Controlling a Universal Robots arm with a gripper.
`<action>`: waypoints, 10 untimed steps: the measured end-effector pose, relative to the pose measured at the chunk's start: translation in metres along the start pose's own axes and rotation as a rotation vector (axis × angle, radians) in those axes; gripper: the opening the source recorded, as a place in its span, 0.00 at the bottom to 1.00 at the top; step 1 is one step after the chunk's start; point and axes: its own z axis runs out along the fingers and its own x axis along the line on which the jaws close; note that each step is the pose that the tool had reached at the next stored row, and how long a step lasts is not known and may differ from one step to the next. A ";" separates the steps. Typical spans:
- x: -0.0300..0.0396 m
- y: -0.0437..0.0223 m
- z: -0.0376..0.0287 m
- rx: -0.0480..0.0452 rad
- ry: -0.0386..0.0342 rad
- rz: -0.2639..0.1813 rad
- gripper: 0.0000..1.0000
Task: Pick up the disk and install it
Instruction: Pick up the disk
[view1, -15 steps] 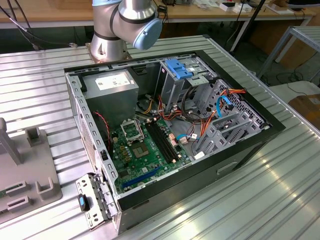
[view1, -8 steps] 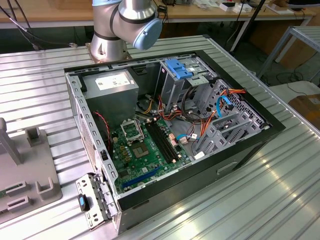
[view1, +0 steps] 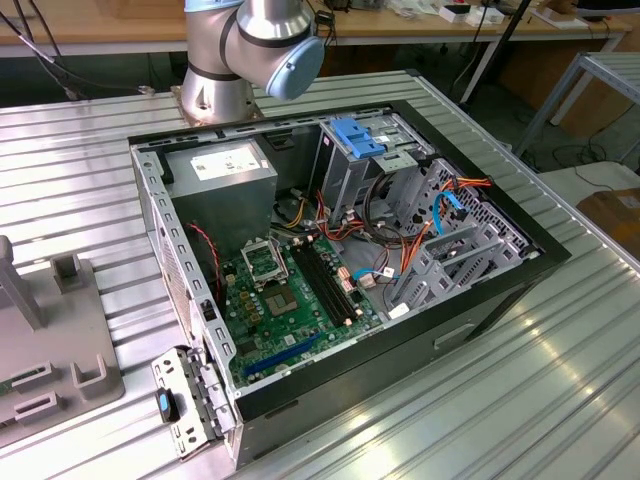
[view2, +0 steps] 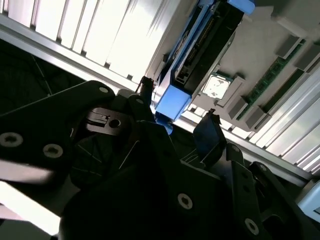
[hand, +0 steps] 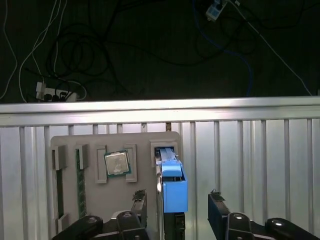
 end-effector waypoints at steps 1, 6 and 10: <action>0.0001 0.0000 0.0050 -0.0002 -0.0005 0.000 0.60; 0.0005 0.0001 0.0162 -0.0005 -0.0007 0.000 0.60; 0.0006 0.0002 0.0166 -0.0004 -0.0007 0.000 0.60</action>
